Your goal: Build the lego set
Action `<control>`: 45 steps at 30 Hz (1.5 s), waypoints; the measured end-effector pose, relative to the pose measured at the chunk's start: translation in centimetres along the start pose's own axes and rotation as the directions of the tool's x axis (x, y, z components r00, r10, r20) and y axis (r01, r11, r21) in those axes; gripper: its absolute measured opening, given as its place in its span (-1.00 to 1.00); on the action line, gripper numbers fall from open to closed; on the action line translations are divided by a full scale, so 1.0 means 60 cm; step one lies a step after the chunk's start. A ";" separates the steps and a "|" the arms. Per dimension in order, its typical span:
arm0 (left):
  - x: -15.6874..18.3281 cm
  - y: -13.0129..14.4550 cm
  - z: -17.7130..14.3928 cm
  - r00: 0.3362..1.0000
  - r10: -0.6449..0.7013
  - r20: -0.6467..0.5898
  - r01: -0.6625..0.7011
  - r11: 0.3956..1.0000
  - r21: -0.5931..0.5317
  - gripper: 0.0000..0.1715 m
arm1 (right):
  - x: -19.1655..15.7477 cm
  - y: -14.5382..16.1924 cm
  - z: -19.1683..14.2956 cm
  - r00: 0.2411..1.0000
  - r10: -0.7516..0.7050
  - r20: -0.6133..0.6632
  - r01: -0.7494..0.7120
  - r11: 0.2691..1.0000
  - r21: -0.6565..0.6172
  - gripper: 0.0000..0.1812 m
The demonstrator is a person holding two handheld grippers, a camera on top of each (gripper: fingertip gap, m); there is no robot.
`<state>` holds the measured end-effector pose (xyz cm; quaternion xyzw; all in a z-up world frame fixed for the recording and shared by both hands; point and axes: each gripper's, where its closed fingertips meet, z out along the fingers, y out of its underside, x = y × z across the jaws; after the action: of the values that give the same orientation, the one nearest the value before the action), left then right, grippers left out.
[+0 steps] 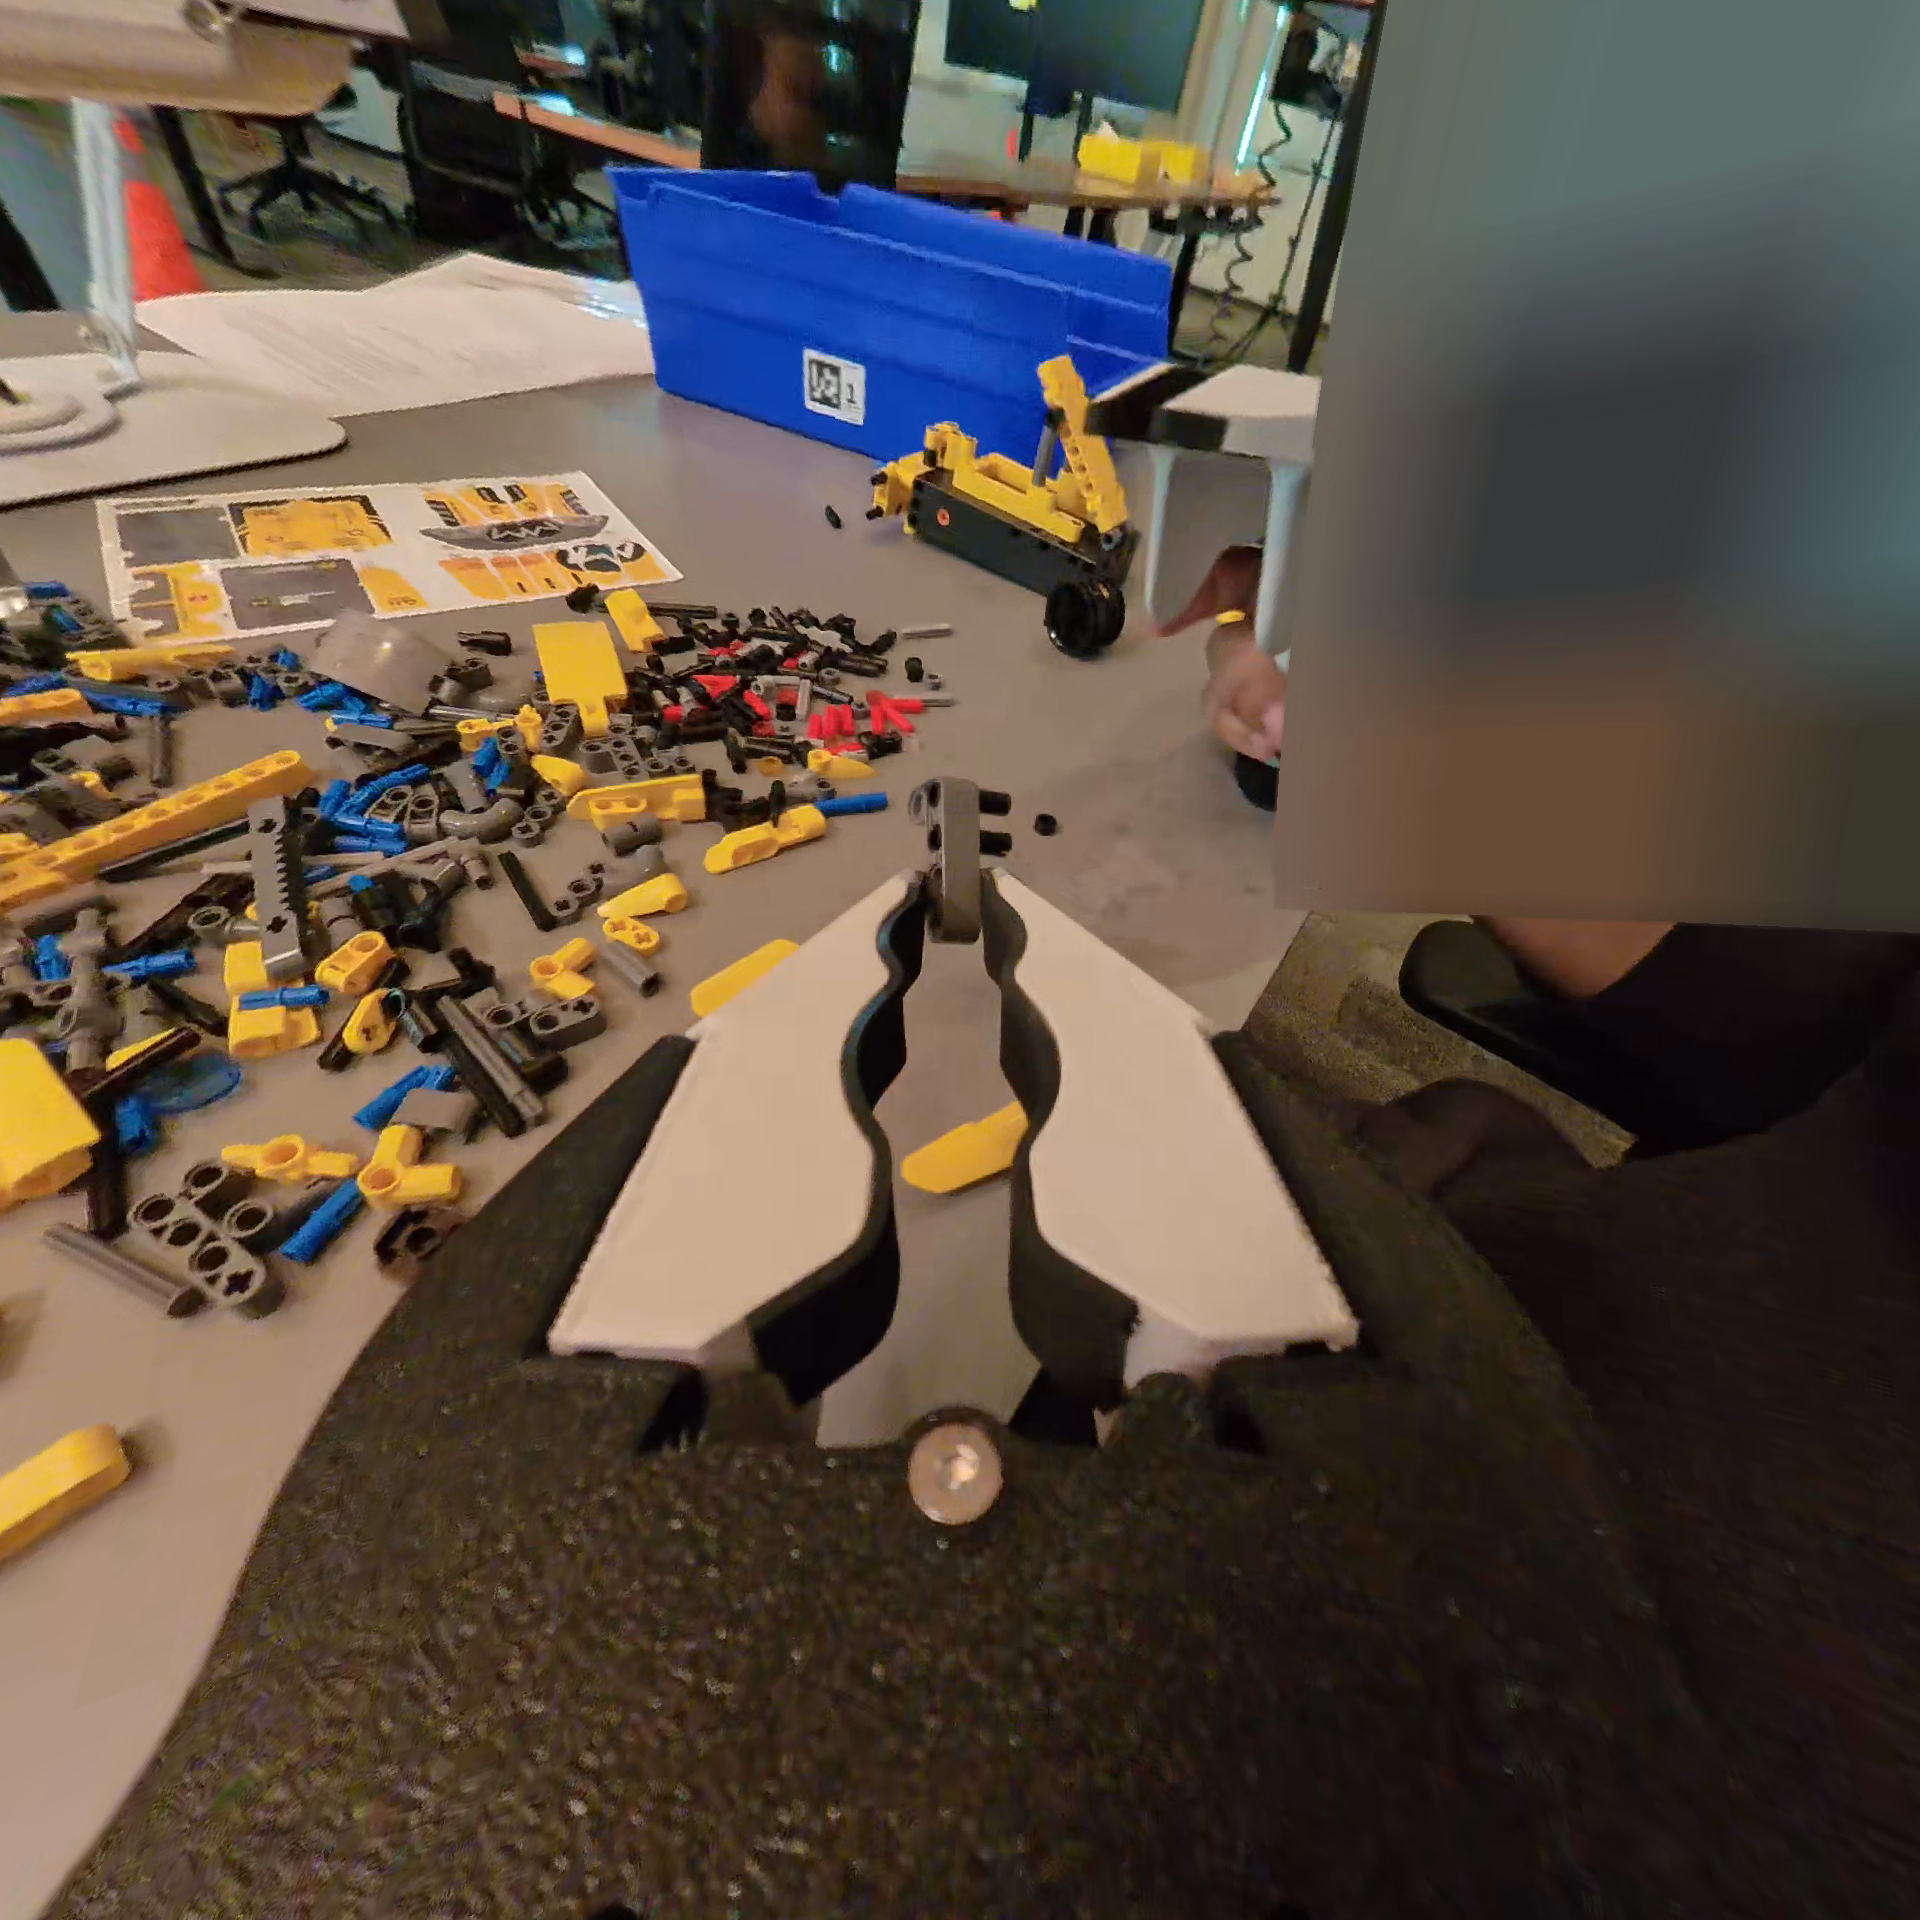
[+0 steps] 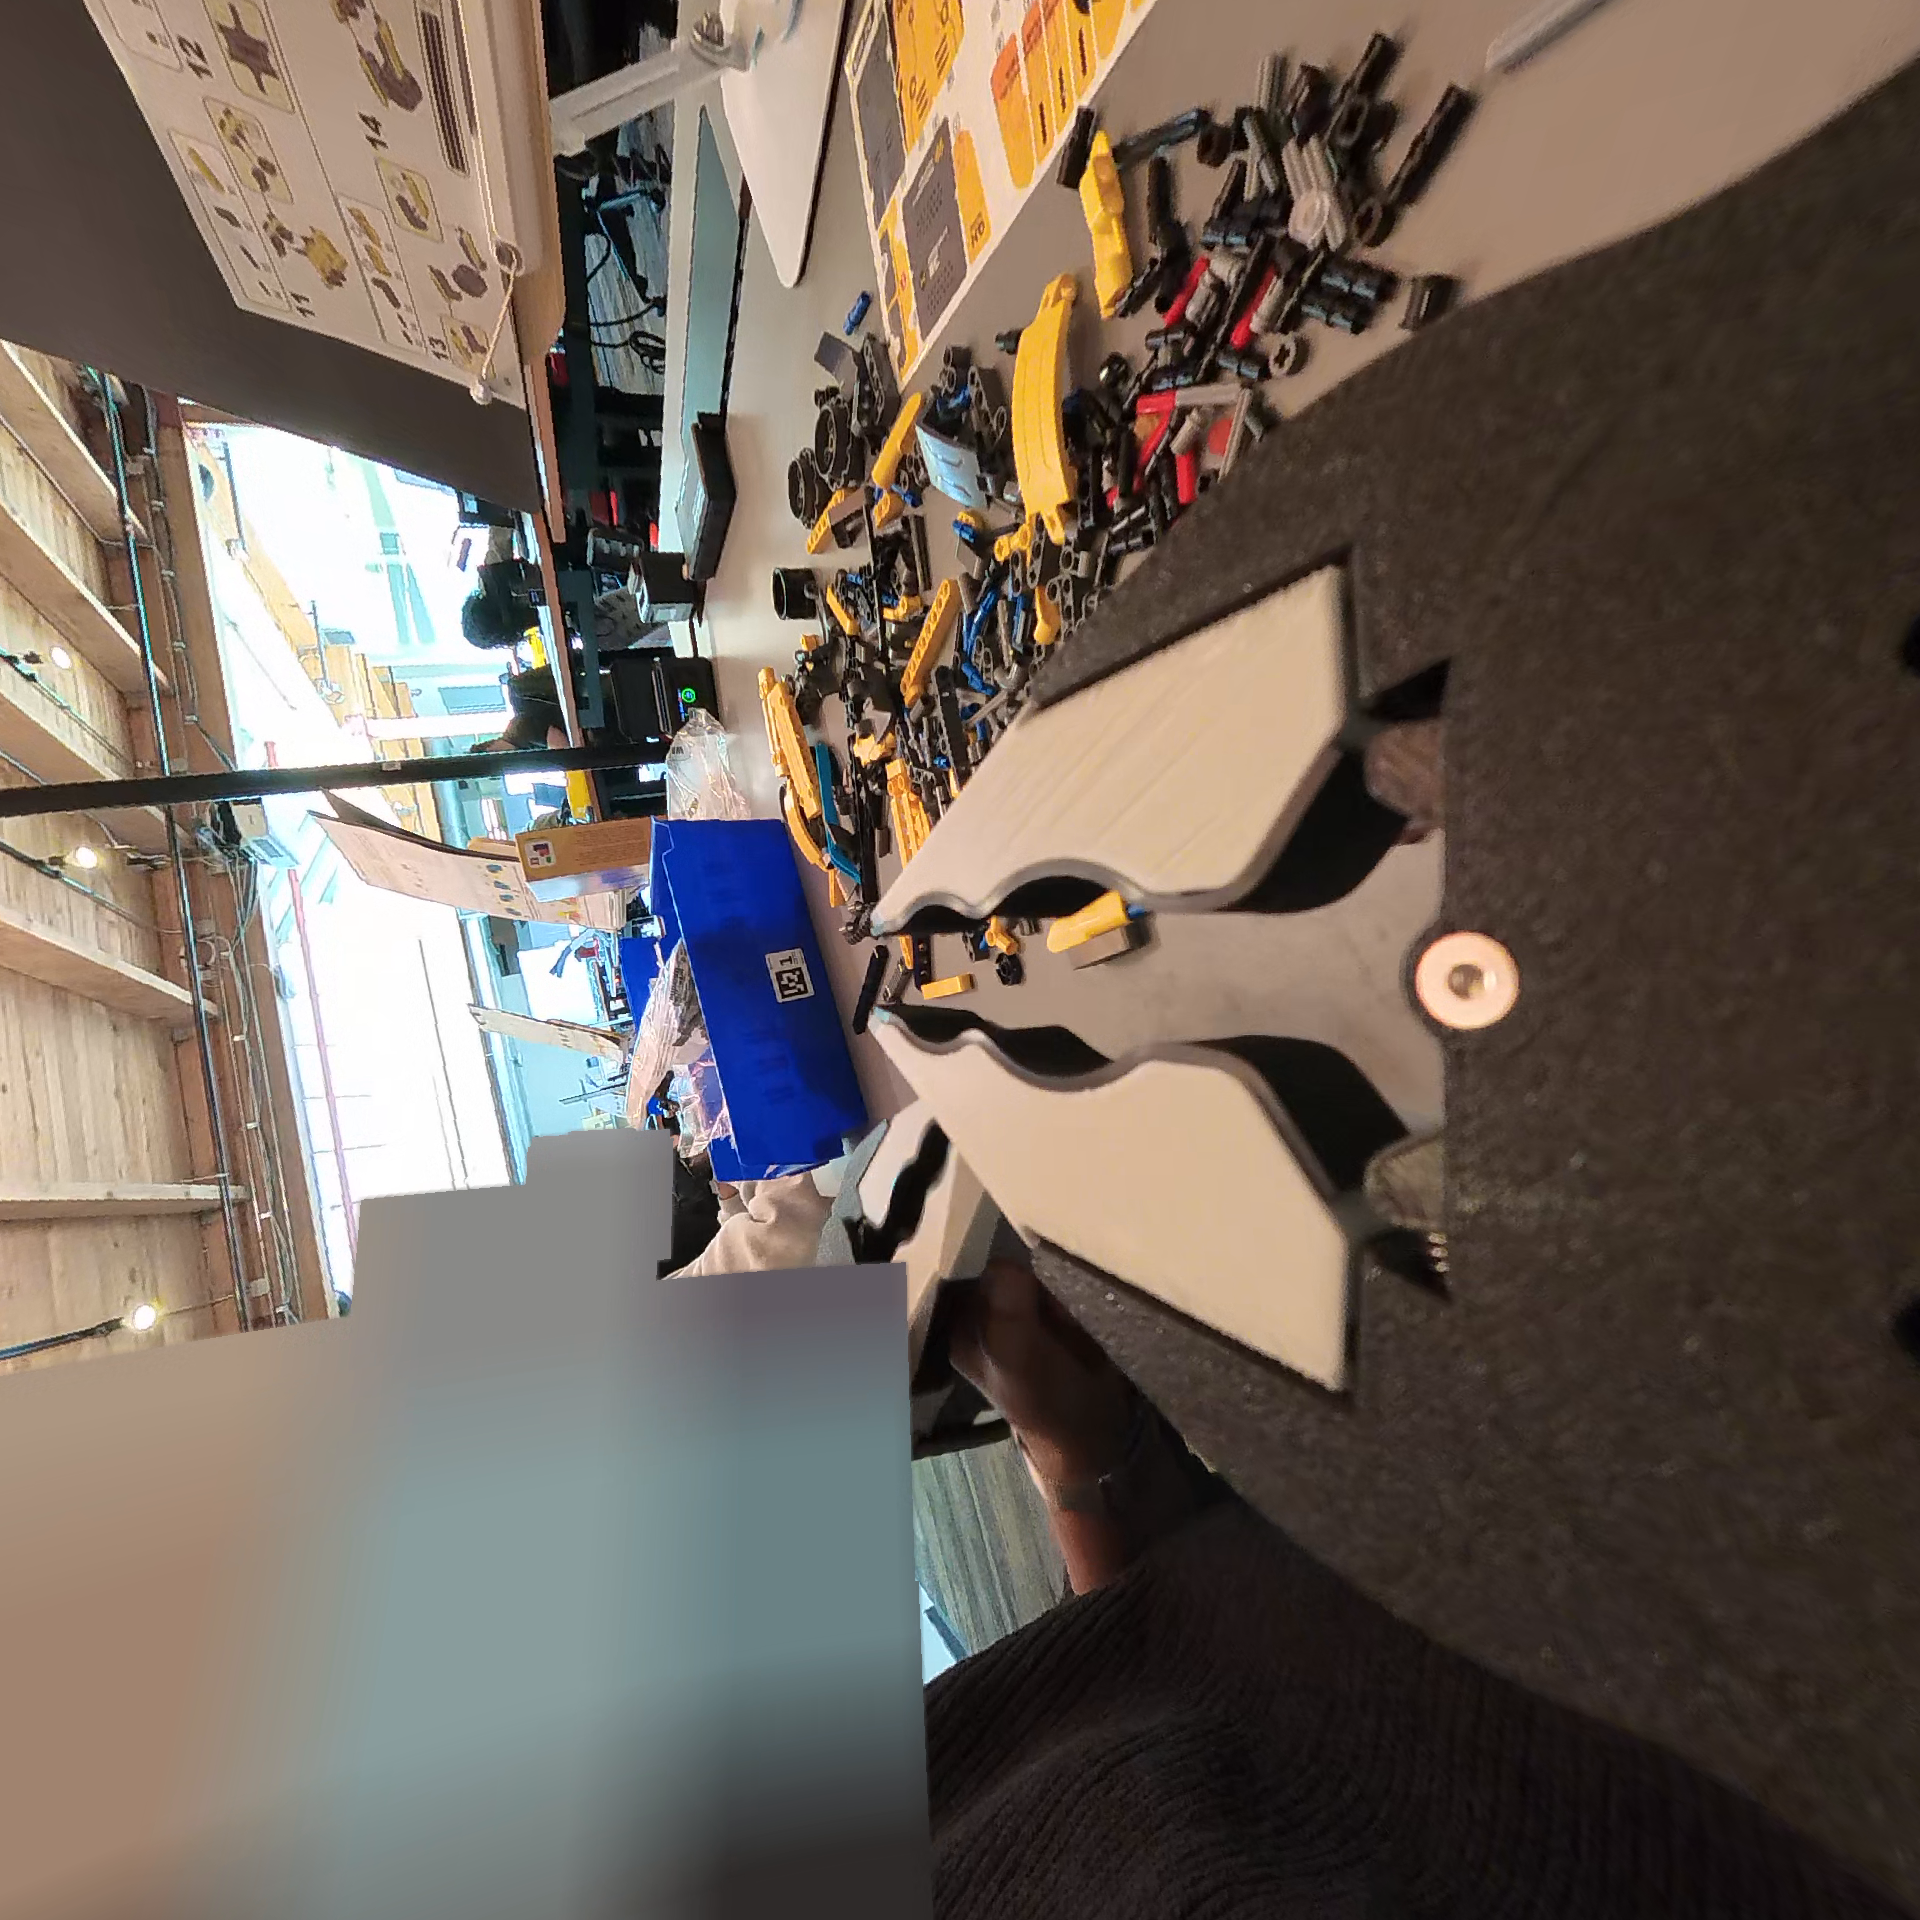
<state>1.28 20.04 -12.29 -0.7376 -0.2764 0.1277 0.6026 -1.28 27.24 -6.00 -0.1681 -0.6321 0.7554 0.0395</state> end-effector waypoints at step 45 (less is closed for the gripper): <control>0.022 -0.038 0.011 0.998 -0.065 0.013 0.062 0.987 0.151 -0.89 | -0.054 0.065 0.081 0.985 0.129 -0.115 -0.138 0.988 -0.074 -0.96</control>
<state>1.42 21.59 -10.05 -0.6798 -0.2948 0.1354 0.6577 0.88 21.04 -8.44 -0.2529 -0.6467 0.7194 0.0167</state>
